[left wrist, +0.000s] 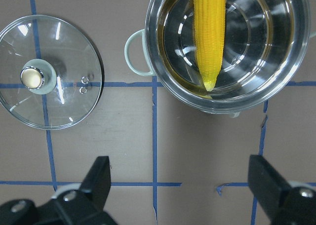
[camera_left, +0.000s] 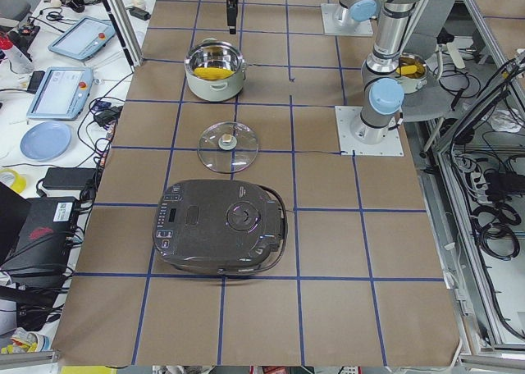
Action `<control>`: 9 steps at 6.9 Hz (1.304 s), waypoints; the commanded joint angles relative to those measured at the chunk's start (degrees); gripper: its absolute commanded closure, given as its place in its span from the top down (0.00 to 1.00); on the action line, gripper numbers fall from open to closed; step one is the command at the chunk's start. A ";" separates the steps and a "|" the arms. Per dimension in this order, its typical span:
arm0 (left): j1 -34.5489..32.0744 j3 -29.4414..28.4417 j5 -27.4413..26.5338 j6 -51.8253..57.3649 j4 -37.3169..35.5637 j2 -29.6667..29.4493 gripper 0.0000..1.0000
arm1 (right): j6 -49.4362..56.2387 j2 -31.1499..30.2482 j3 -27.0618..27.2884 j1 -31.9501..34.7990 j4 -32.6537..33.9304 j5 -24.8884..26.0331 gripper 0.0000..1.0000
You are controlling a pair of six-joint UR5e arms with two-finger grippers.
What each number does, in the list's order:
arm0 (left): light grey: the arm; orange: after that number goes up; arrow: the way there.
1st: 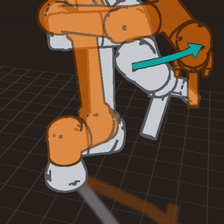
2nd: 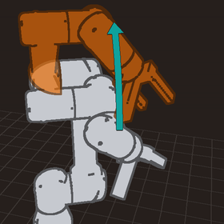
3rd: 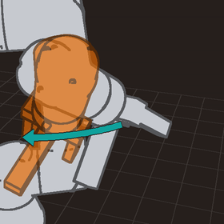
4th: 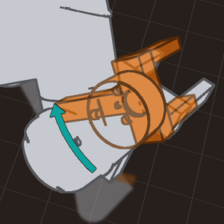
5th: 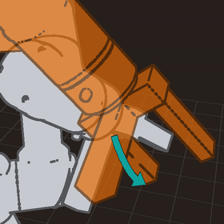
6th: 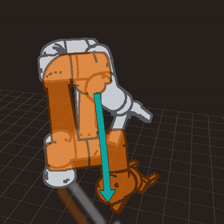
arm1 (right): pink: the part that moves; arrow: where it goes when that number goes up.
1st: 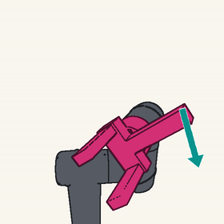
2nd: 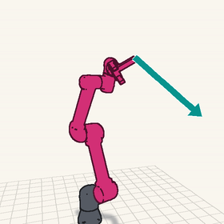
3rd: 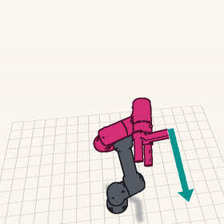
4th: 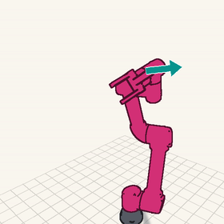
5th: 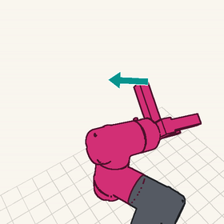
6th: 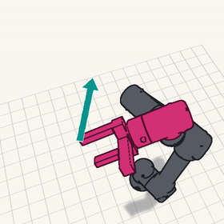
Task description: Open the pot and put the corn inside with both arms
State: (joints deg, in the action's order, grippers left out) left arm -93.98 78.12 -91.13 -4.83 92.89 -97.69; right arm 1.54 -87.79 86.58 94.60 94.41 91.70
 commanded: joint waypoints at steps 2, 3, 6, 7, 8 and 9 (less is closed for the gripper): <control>0.38 -0.07 -0.01 0.08 0.01 0.04 1.00 | 1.62 -0.45 -0.27 -0.29 2.08 0.59 1.00; 0.38 -0.08 0.07 0.08 0.01 0.13 1.00 | 1.54 -0.45 -0.28 -0.55 2.01 0.33 1.00; 0.29 -0.08 0.07 0.08 0.01 0.13 1.00 | 1.53 -0.54 -0.36 -1.43 1.92 0.32 1.00; 0.12 -0.16 0.08 0.08 0.01 0.13 1.00 | 1.27 -0.62 -0.28 -1.44 1.74 0.15 1.00; 0.20 -0.16 0.08 0.08 0.01 0.13 1.00 | 1.10 -0.54 -0.28 -1.44 1.91 0.15 1.00; 0.29 -0.08 0.08 0.08 0.01 0.13 1.00 | 1.01 -0.62 -0.19 -1.35 1.74 0.15 1.00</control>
State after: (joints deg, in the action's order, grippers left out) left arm -93.77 77.99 -91.06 -4.75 92.90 -97.56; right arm 2.69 -88.37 86.33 93.20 96.25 91.86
